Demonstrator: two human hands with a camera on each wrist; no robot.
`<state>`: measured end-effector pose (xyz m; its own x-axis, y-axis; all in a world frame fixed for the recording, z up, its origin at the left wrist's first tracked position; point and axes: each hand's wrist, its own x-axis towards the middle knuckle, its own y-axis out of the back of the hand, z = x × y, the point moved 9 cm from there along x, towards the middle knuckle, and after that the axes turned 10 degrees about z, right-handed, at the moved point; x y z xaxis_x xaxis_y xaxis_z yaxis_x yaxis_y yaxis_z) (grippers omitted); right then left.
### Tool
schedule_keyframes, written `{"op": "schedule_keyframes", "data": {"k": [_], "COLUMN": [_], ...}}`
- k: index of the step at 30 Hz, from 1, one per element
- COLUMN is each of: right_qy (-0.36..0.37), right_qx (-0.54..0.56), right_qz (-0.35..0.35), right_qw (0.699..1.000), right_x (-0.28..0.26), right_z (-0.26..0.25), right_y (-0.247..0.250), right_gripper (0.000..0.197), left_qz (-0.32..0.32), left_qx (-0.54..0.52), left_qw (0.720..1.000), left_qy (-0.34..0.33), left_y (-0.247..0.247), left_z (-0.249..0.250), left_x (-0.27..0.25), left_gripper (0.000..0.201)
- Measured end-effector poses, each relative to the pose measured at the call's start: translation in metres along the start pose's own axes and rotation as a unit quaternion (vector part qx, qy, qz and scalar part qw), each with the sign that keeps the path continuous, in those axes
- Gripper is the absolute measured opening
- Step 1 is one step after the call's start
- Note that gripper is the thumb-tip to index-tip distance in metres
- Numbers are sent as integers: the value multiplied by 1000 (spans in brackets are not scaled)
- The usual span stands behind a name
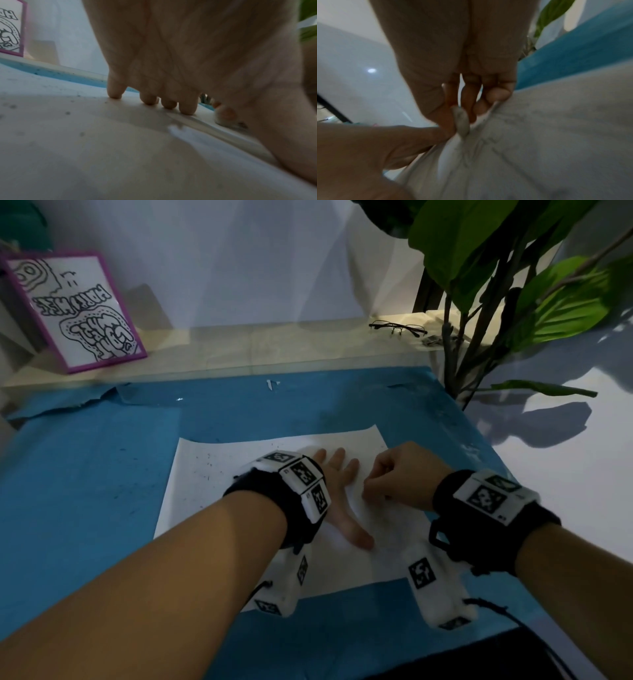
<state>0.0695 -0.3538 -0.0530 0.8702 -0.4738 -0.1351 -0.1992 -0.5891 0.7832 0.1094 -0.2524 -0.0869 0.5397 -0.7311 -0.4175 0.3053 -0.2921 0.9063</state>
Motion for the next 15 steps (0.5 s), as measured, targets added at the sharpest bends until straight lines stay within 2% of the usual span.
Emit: {"op": "schedule_keyframes", "data": {"k": [2,6,10,14,15], "right_qy": [-16,-22,-13,-14,0], "right_qx": [2,32,6,35,26], "right_qz": [-40,16,-70,3,0], "right_qw": [999,999,997,999,1000], "right_x": [-3,3,-7,4,3], "right_z": [2,3,-1,2,0], "right_y": [-5,6,-11,5,3], "right_gripper": [12,14,9,12,12], "left_qz": [1,3,3,3,4], "left_qx": [1,-2,-2,-3,-2], "left_qw": [1000,1000,1000,1000,1000], "left_qy": [0,0,-2,-1,-1], "left_y": [0,0,0,0,0], "left_z": [0,0,-1,-1,-1], "left_x": [0,2,1,2,2], "left_gripper": [127,128,129,129,129]}}
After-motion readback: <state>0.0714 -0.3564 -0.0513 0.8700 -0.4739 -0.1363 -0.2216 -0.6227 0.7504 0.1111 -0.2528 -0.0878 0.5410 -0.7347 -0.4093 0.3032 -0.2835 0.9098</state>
